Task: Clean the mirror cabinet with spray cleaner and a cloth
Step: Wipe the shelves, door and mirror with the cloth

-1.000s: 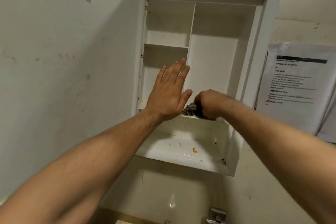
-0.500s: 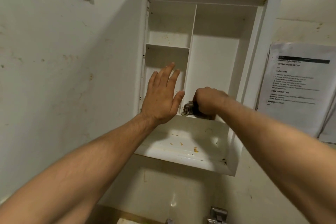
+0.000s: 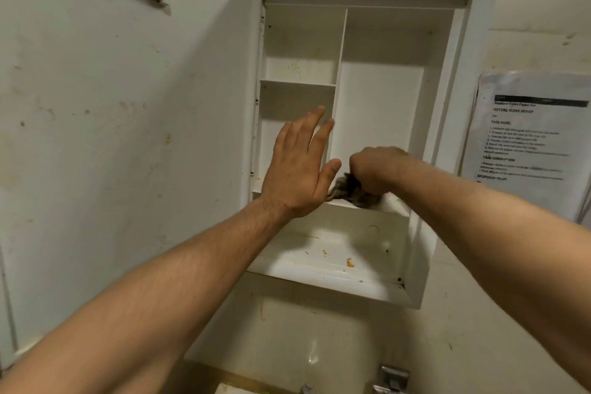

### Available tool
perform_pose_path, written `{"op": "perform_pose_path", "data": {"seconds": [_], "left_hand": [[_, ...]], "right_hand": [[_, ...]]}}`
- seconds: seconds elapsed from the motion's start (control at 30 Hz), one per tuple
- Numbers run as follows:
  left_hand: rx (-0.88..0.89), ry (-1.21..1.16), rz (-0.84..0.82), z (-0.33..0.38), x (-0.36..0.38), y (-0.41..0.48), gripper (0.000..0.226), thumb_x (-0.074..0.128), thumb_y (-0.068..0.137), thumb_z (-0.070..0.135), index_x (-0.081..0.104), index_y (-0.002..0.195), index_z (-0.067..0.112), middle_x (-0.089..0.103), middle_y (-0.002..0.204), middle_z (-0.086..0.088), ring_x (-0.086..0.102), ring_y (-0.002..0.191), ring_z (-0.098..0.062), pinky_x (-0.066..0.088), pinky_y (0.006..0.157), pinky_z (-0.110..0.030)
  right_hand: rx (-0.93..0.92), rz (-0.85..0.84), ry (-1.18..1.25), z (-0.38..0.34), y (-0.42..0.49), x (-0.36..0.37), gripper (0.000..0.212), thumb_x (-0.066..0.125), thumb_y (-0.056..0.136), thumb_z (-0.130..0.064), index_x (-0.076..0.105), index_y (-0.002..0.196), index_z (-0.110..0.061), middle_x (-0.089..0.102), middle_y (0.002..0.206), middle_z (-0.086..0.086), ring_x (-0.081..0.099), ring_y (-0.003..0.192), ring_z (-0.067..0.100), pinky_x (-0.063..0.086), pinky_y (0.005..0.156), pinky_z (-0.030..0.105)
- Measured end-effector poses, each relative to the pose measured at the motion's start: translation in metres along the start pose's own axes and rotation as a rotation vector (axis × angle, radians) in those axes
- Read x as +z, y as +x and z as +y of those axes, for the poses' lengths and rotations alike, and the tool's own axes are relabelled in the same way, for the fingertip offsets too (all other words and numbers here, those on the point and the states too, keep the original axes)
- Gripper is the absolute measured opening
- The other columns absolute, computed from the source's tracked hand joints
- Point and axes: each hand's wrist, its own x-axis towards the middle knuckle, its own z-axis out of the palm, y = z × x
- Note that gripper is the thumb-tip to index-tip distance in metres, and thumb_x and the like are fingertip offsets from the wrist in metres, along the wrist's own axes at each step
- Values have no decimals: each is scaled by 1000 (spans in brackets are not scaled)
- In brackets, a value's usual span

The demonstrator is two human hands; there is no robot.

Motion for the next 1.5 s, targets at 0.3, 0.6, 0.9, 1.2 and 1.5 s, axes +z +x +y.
{"op": "perform_pose_path", "data": {"seconds": [0.3,0.6,0.9,1.2,1.5], "left_hand": [[-50,52,71,-28,-9,1,68,30,104,48,36,157,6,26,167,-16,27,153,-31,22,123,-58],[193,249,-127,-9,15,0,68,39,102,39,25,162,11,9,173,-11,13,159,-28,13,128,-53],[205,316,-206,-52,13,-24,63,34,102,29,28,161,10,17,172,-9,13,160,-24,6,130,-47],[132,152,-60,-51,29,-18,60,36,106,35,31,158,6,21,170,-13,15,159,-28,10,130,-45],[155,83,-40,-40,37,-5,61,35,106,35,28,159,5,23,169,-13,17,158,-28,16,129,-48]], "right_hand": [[97,492,746,-23,10,31,28,59,87,-7,74,110,-14,70,99,12,67,89,34,49,77,31],[-62,-28,-273,0,-11,-16,17,67,97,-33,63,104,-19,60,87,-3,57,74,17,46,67,34],[47,37,-404,-6,-24,25,26,50,105,-27,64,123,-16,64,116,3,63,104,24,43,81,35],[2,112,294,42,-42,-1,32,67,89,-11,65,117,-28,55,87,-11,54,75,7,41,61,23],[5,295,-384,28,-23,-4,24,56,101,-24,68,121,-18,64,115,5,65,102,29,52,76,40]]}}
